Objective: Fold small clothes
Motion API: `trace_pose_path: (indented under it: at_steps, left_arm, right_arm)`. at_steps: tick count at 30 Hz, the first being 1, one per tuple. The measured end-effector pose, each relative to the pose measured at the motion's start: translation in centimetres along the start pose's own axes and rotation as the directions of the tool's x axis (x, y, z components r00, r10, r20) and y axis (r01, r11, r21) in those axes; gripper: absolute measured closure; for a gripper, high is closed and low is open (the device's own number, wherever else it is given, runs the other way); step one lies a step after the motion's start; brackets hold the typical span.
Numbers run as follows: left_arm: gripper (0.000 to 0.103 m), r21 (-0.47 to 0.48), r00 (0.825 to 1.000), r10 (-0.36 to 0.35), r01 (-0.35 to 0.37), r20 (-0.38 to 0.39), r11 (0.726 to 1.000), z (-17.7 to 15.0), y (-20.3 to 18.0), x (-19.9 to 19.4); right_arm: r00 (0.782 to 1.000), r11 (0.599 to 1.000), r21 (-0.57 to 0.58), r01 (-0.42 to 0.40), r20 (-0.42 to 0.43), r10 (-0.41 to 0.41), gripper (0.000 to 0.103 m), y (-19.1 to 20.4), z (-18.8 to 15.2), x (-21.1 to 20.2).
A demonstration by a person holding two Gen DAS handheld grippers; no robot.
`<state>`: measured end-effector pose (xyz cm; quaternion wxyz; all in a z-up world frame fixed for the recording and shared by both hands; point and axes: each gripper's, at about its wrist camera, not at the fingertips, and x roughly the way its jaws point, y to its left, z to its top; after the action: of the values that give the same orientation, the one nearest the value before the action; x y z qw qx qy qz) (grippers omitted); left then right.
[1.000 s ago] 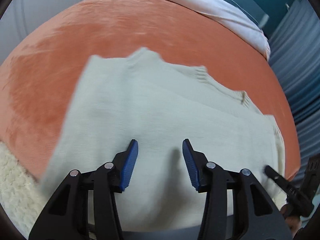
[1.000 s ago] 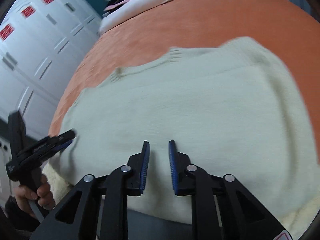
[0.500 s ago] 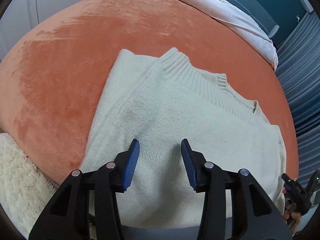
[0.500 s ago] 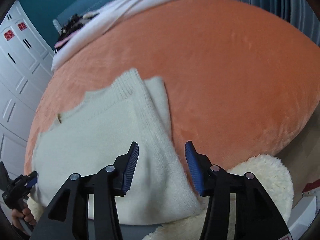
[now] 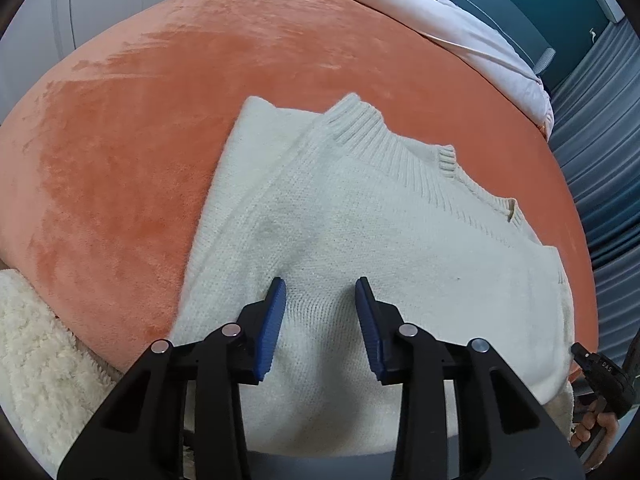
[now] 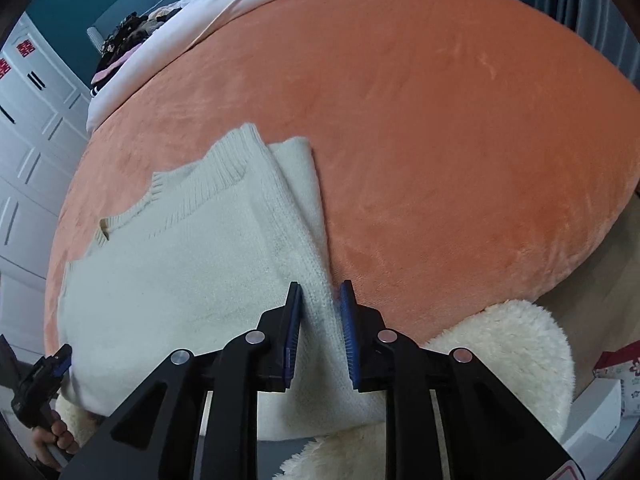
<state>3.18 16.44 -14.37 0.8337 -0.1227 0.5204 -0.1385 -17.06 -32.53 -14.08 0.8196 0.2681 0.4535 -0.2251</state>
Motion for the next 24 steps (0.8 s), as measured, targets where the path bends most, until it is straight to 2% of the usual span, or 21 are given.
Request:
trace_pose_path:
  at_steps: [2, 4, 6, 7, 10, 12, 14, 15, 18, 21, 23, 24]
  left_arm:
    - [0.068, 0.010, 1.000, 0.010, -0.010, 0.003, 1.000, -0.1, -0.2, 0.0]
    - [0.068, 0.019, 1.000, 0.026, -0.026, 0.008, 0.999, -0.2, -0.5, 0.1]
    - [0.068, 0.017, 0.999, 0.032, -0.032, 0.011, 0.999, -0.2, -0.6, 0.1]
    - [0.068, 0.015, 0.999, 0.030, -0.030, 0.010, 0.999, -0.2, -0.6, 0.1]
    - [0.068, 0.004, 1.000, 0.009, -0.009, 0.007, 1.000, -0.1, -0.2, 0.0]
    - [0.068, -0.007, 1.000, -0.005, 0.005, 0.007, 1.000, -0.1, 0.0, -0.1]
    - [0.068, -0.009, 1.000, -0.009, 0.009, 0.008, 1.000, -0.2, 0.1, -0.1]
    - [0.068, -0.007, 1.000, -0.009, 0.009, 0.009, 1.000, -0.2, 0.1, 0.0]
    - [0.068, -0.004, 1.000, -0.012, 0.012, 0.008, 1.000, -0.2, 0.1, 0.0]
    - [0.068, -0.003, 1.000, -0.008, 0.008, 0.013, 1.000, -0.3, 0.0, 0.0]
    - [0.068, -0.002, 1.000, -0.005, 0.005, 0.014, 1.000, -0.3, 0.0, 0.1]
    - [0.068, -0.001, 1.000, -0.006, 0.006, 0.013, 1.000, -0.3, 0.0, 0.1]
  right_arm:
    - [0.996, 0.999, -0.043, 0.021, 0.091, -0.017, 0.079, 1.5, -0.1, -2.5]
    - [0.992, 0.994, -0.106, -0.035, 0.116, 0.047, 0.079, 4.4, 0.0, -3.5]
    - [0.985, 0.969, -0.200, -0.145, 0.067, 0.161, 0.080, 7.9, -0.5, -3.6]
    - [0.978, 0.950, -0.243, -0.194, 0.030, 0.207, 0.084, 10.0, -0.9, -3.1]
    - [0.957, 0.899, -0.330, -0.289, -0.086, 0.276, 0.089, 15.2, -2.2, -0.5]
    - [0.956, 0.877, -0.382, -0.290, -0.155, 0.249, 0.090, 17.9, -3.3, 2.4]
    - [0.957, 0.870, -0.421, -0.255, -0.237, 0.166, 0.090, 19.1, -4.6, 6.2]
    - [0.958, 0.872, -0.418, -0.256, -0.233, 0.169, 0.092, 19.0, -4.8, 6.9]
    - [0.952, 0.891, -0.367, -0.266, -0.247, 0.183, 0.092, 19.2, -3.1, 4.8]
    - [0.955, 0.873, -0.396, -0.286, -0.198, 0.223, 0.092, 20.2, -2.3, 2.2]
    - [0.956, 0.861, -0.428, -0.276, -0.212, 0.201, 0.092, 21.1, -2.5, 2.9]
    - [0.959, 0.859, -0.447, -0.250, -0.234, 0.157, 0.092, 21.6, -2.9, 4.4]
